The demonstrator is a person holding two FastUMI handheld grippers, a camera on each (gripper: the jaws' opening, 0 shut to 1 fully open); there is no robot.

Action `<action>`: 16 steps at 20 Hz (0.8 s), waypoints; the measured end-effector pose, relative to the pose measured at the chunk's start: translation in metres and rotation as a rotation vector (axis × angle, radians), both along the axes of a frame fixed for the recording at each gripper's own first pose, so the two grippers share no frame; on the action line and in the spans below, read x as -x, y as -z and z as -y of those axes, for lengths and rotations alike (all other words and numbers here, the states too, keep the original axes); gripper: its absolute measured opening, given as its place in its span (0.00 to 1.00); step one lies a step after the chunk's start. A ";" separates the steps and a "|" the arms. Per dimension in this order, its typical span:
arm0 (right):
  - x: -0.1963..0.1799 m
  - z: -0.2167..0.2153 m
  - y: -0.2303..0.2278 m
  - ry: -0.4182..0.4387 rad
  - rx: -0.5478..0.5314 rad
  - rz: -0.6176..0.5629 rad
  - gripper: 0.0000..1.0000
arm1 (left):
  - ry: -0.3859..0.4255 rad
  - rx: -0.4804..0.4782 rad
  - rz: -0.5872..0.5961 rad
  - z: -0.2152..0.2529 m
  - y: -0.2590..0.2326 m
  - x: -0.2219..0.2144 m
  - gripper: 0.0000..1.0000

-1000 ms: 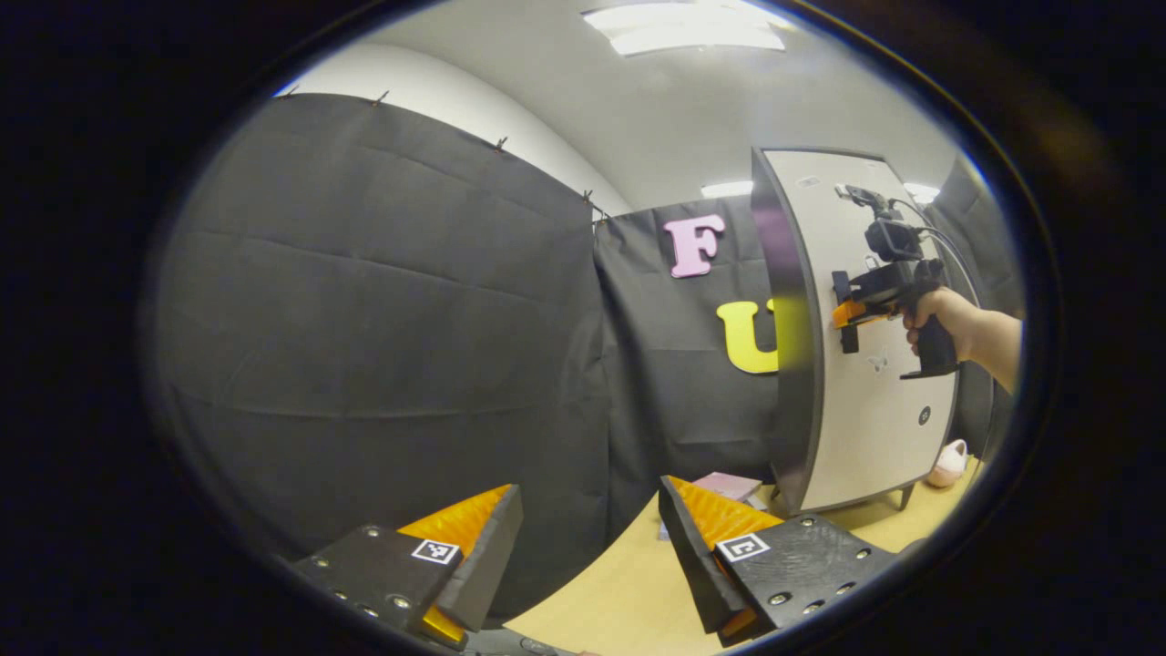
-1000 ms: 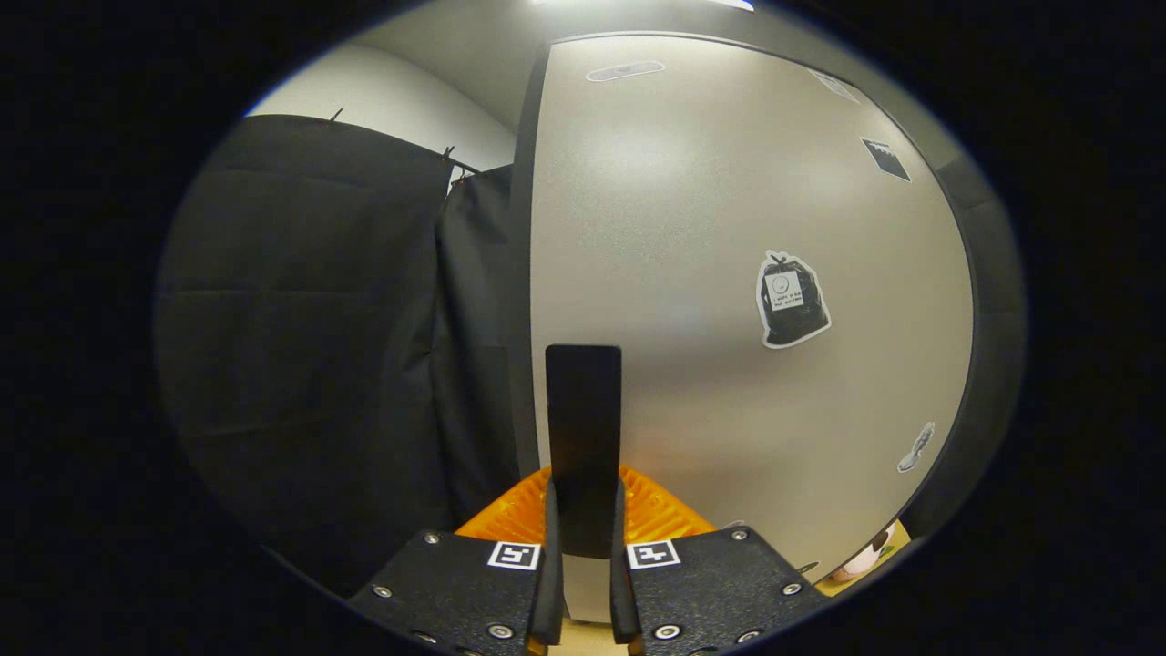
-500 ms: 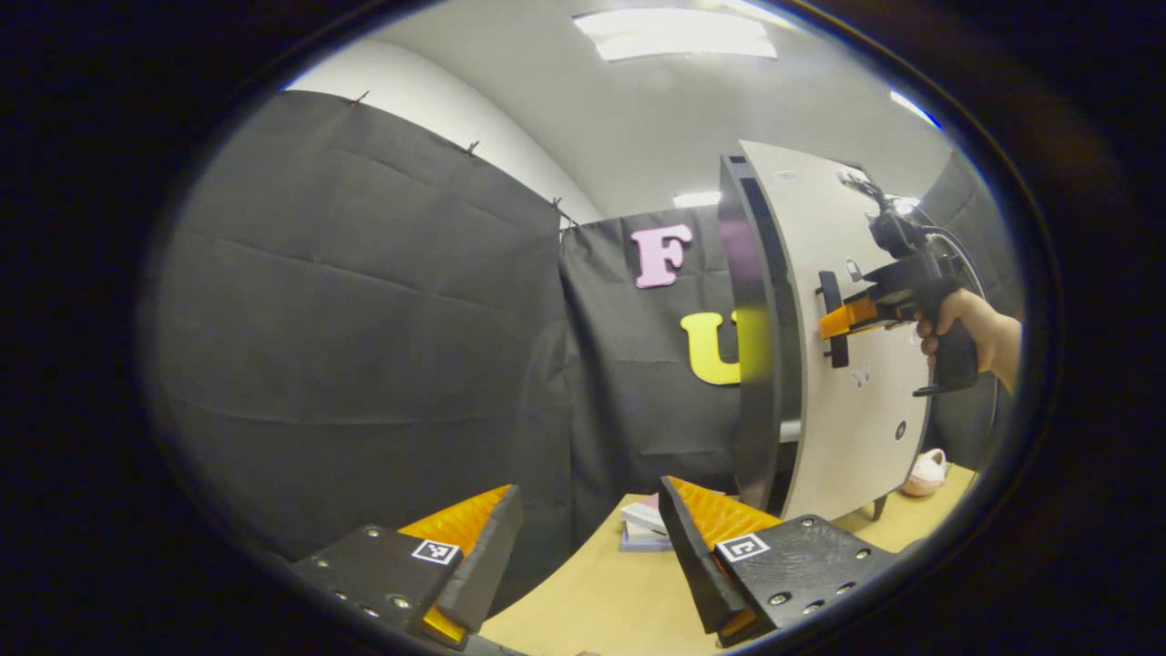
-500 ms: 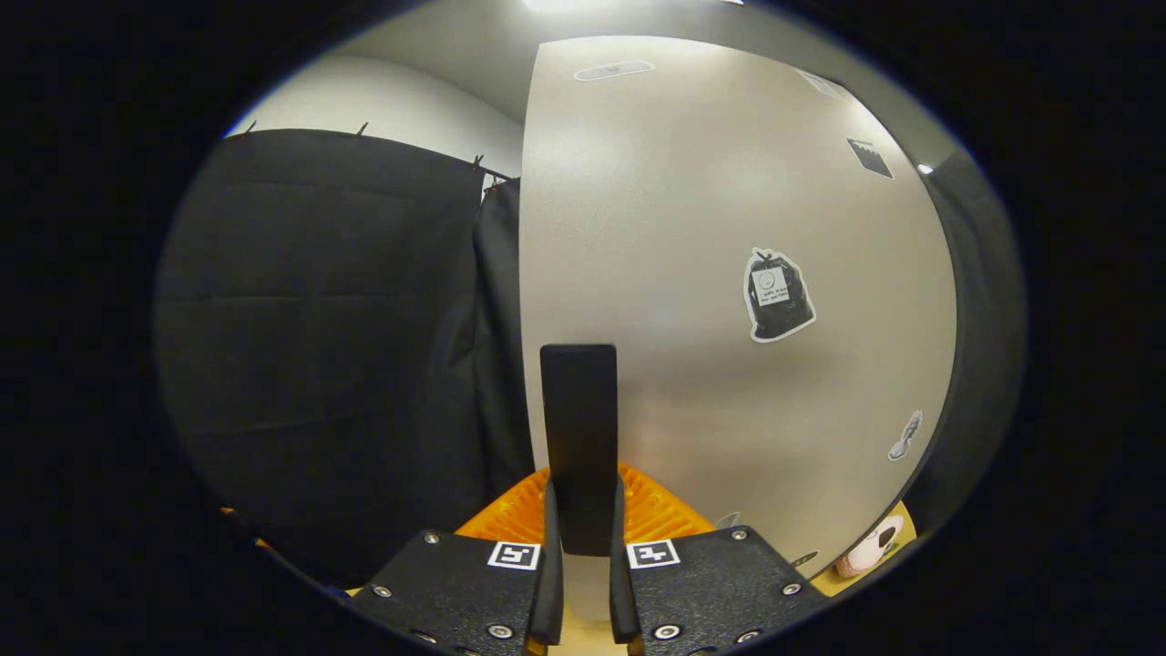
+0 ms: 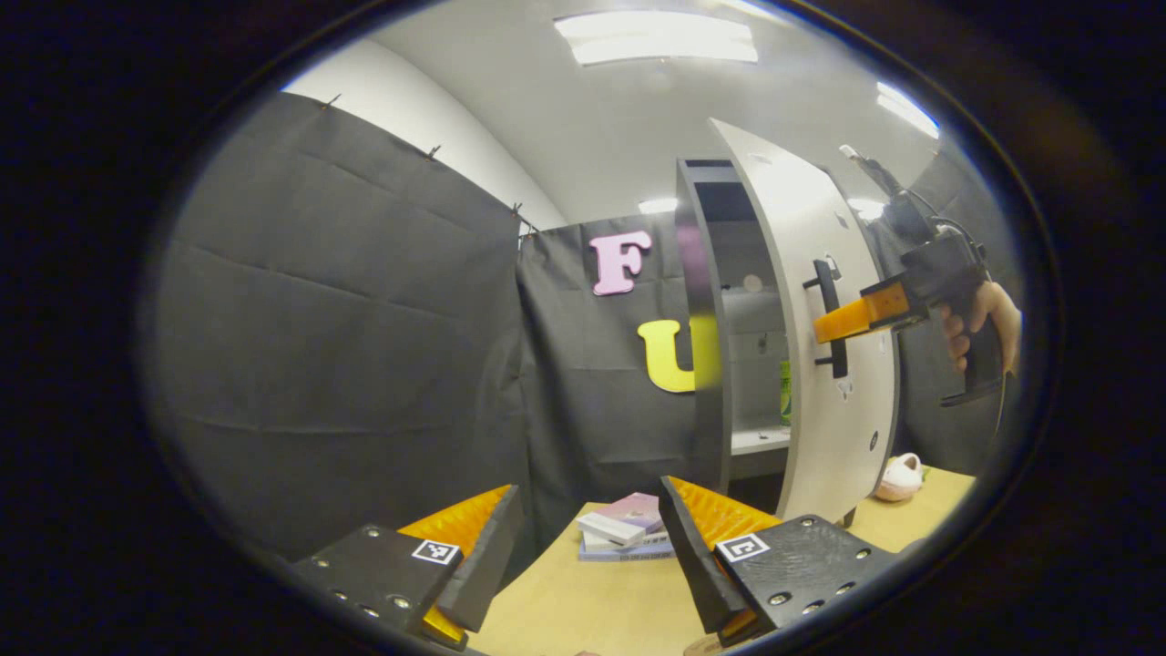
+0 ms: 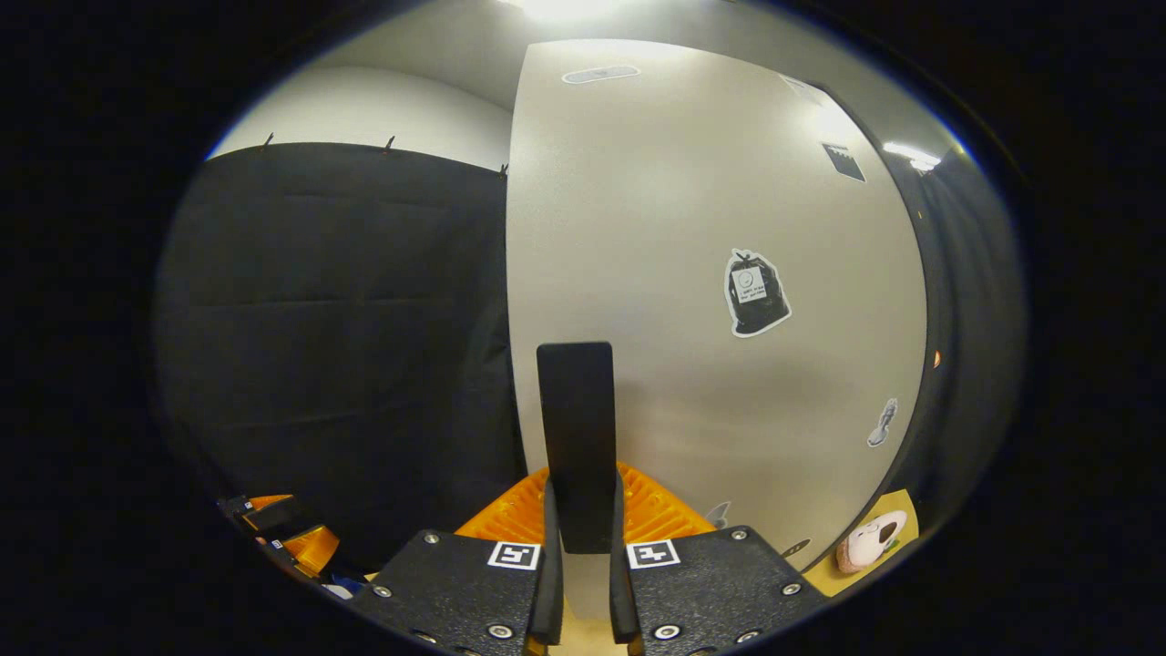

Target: Open the cabinet door with the right hand, grasp the bottle in the cabinet with the left hand and place it on the coaster, then close the cabinet door with the right hand.

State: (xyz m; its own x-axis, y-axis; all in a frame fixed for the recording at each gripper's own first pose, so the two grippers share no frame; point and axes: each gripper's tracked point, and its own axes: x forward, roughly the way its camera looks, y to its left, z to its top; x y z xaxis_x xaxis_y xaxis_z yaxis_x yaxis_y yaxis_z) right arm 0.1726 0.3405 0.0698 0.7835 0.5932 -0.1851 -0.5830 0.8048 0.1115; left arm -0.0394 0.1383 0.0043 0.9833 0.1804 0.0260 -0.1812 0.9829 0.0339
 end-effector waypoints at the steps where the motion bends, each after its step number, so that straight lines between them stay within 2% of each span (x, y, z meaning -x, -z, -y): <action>1: -0.001 0.000 0.000 -0.008 -0.002 -0.001 0.20 | 0.010 -0.002 0.004 0.005 -0.002 -0.001 0.90; 3: -0.001 0.001 -0.001 -0.019 -0.007 -0.004 0.20 | 0.031 -0.001 0.009 0.015 -0.005 -0.006 0.86; 12: 0.000 0.013 -0.001 -0.036 -0.029 -0.011 0.20 | 0.115 -0.004 0.032 0.066 -0.013 -0.026 0.86; 14: 0.003 0.019 -0.002 -0.029 -0.032 -0.011 0.20 | 0.138 -0.005 0.046 0.080 -0.018 -0.030 0.90; 15: 0.005 0.022 -0.003 -0.023 -0.032 -0.011 0.20 | 0.149 -0.004 0.053 0.088 -0.022 -0.032 0.86; 16: 0.006 0.025 -0.003 -0.017 -0.028 -0.011 0.20 | 0.162 -0.001 0.059 0.096 -0.024 -0.033 0.90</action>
